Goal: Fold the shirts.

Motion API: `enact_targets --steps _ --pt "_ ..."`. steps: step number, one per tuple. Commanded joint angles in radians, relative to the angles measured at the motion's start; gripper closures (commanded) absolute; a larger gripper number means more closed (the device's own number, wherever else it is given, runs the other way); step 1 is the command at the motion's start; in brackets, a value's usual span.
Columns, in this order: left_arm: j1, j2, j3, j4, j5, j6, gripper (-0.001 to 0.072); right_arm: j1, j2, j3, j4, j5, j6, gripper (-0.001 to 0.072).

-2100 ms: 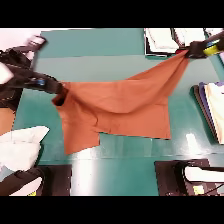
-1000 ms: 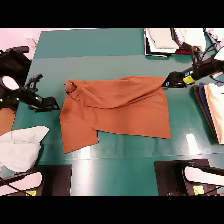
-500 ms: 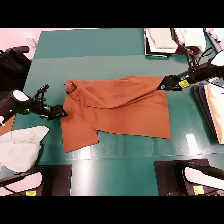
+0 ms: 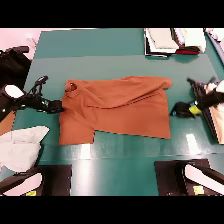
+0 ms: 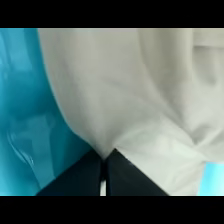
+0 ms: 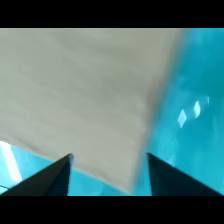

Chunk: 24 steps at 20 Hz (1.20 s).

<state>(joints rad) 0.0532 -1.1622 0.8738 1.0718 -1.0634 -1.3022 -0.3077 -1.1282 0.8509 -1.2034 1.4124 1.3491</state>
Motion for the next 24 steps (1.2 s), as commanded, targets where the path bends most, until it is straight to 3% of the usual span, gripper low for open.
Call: enact_targets --steps 1,3,4,5,8,9,10,13,18,24 --pt "-0.002 0.044 0.007 0.0 -0.004 0.002 0.0681 -0.142 0.07 -0.208 -0.044 0.01 0.015 0.016" --pt "-0.002 0.044 0.007 -0.007 -0.003 0.002 0.0681 -0.173 0.08 -0.281 0.008 -0.002 0.014 0.0167" --pt "-0.002 0.044 0.007 -0.01 -0.002 0.002 0.0681 -0.168 0.076 -0.308 0.032 -0.016 0.014 0.0232" --pt "-0.002 0.044 0.007 -0.01 -0.001 0.002 0.0681 -0.153 0.064 -0.326 0.061 -0.034 0.014 0.0243" --pt "-0.002 0.044 0.007 -0.011 -0.002 0.002 0.0681 -0.043 -0.005 -0.345 0.153 -0.094 0.011 0.0244" --pt "-0.002 0.044 0.007 -0.011 -0.002 0.002 0.0681 0.013 -0.032 -0.336 0.164 -0.122 0.011 0.0281" --pt "-0.002 0.044 0.007 -0.011 -0.003 0.002 0.0681 0.066 -0.052 -0.323 0.163 -0.155 0.011 0.0357" --pt "-0.002 0.045 0.007 -0.01 -0.006 0.002 0.0681 0.208 -0.071 -0.244 0.157 -0.238 0.011 0.0697" --pt "-0.002 0.186 0.084 0.013 -0.03 -0.035 0.0682 0.257 0.096 0.005 0.137 -0.201 0.011 0.0696" --pt "-0.002 0.502 0.528 0.051 -0.051 -0.105 0.0682 0.256 0.354 0.524 -0.027 -0.2 0.012 0.0696"
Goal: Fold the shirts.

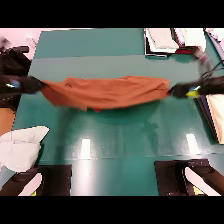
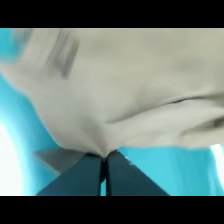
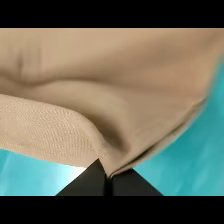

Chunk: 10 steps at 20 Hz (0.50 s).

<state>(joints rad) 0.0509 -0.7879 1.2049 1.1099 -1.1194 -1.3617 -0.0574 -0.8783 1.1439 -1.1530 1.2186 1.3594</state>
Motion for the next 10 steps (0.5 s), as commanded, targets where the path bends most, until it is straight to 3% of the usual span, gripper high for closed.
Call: enact_targets --steps 1,6,10 --pt "0.001 0.157 0.292 0.013 0.016 -0.058 0.0681 0.006 0.131 0.323 -0.101 -0.012 0.006 0.0695" --pt "0.001 0.17 0.75 0.021 0.051 -0.106 0.0682 0.006 0.166 0.679 -0.242 0.013 0.102 0.0696" --pt "0.001 0.145 0.831 0.087 0.069 -0.166 0.0682 0.006 0.066 0.916 -0.292 0.16 0.117 0.0697"
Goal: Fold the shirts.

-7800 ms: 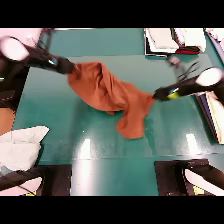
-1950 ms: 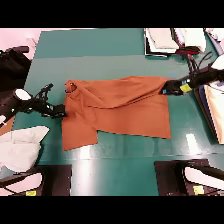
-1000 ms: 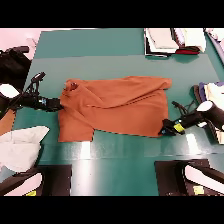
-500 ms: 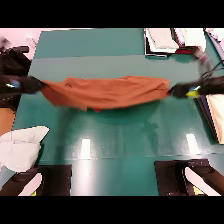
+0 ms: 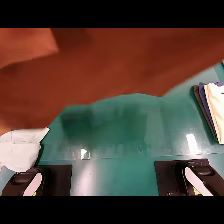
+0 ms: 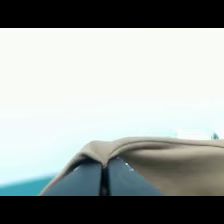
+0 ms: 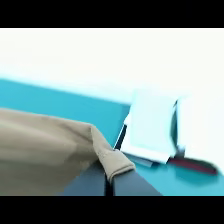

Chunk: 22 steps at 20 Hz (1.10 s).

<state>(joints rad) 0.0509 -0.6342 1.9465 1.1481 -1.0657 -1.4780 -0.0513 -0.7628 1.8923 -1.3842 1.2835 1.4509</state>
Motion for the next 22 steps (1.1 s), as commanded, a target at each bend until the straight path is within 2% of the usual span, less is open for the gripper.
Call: enact_targets --steps 1,5,9,11,14,16,19,22 --pt "0.001 -0.031 0.089 0.049 -0.023 -0.055 0.0682 0.0 -0.083 0.2 -0.06 0.125 0.026 0.0697" --pt "0.001 -0.211 0.055 0.039 -0.262 -0.059 0.0681 0.0 -0.21 0.148 -0.058 0.194 0.025 0.0697" --pt "0.0 -0.423 -0.155 -0.009 -0.319 -0.039 0.0681 0.0 -0.353 -0.063 -0.058 0.189 0.02 0.0697" --pt "-0.002 -0.527 -0.296 -0.009 -0.294 -0.005 0.0681 0.0 -0.442 -0.161 -0.058 0.171 0.003 0.0696" --pt "-0.002 -0.692 -0.46 -0.007 -0.154 0.021 0.0681 0.0 -0.587 -0.27 -0.058 0.101 -0.014 0.0696" --pt "-0.002 -0.801 -0.47 -0.011 -0.076 0.029 0.0681 0.0 -0.698 -0.29 -0.057 0.043 -0.021 0.0696" --pt "-0.002 -0.923 -0.406 -0.028 -0.018 0.029 0.0682 0.0 -0.848 -0.198 -0.047 0.019 -0.019 0.0697" --pt "-0.001 -0.968 -0.354 -0.027 -0.025 0.04 0.0681 0.0 -0.925 -0.069 -0.048 0.048 -0.02 0.0696"
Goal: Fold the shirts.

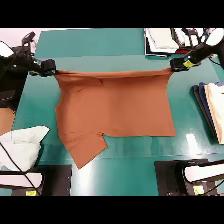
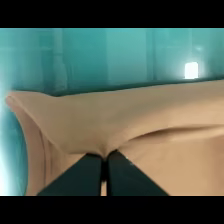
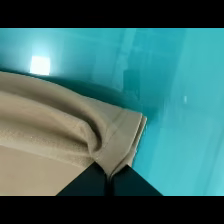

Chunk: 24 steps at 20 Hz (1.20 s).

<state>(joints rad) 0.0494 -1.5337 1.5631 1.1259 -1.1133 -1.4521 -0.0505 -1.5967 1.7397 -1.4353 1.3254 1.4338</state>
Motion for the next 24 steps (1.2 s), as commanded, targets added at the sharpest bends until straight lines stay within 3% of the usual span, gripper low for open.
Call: enact_targets --steps 1,5,10,15,16,17,18,21,24 --pt "0.003 -0.066 0.031 -0.003 -0.008 0.025 0.0681 -0.001 -0.091 0.1 -0.001 0.021 -0.004 0.0697" --pt "0.008 -0.064 0.013 0.111 -0.187 0.023 0.0681 -0.023 -0.022 -0.004 -0.008 0.071 -0.034 0.0697" --pt "-0.019 -0.064 -0.124 0.095 -0.121 0.013 0.0681 -0.035 0.044 -0.276 0.003 -0.007 -0.037 0.0696" --pt "-0.045 -0.064 -0.208 0.085 -0.093 0.012 0.0678 -0.04 0.047 -0.353 0.084 -0.068 -0.024 0.0674" --pt "-0.044 -0.061 -0.208 0.086 -0.097 0.012 0.0538 -0.045 0.048 -0.348 0.1 -0.071 -0.023 0.0506" --pt "-0.042 -0.058 -0.207 0.086 -0.109 0.005 0.0234 -0.047 0.048 -0.335 0.118 -0.067 -0.021 0.0313" --pt "-0.041 -0.05 -0.207 0.106 -0.131 -0.021 0.0135 -0.047 0.05 -0.32 0.128 -0.059 -0.021 0.0276" --pt "-0.041 0.026 -0.21 0.205 -0.214 -0.037 0.0134 -0.051 0.096 -0.303 0.126 -0.015 -0.021 0.0276" --pt "-0.042 0.235 -0.386 0.257 -0.203 -0.07 0.0134 -0.052 0.192 -0.348 0.127 0.02 -0.022 0.0276"
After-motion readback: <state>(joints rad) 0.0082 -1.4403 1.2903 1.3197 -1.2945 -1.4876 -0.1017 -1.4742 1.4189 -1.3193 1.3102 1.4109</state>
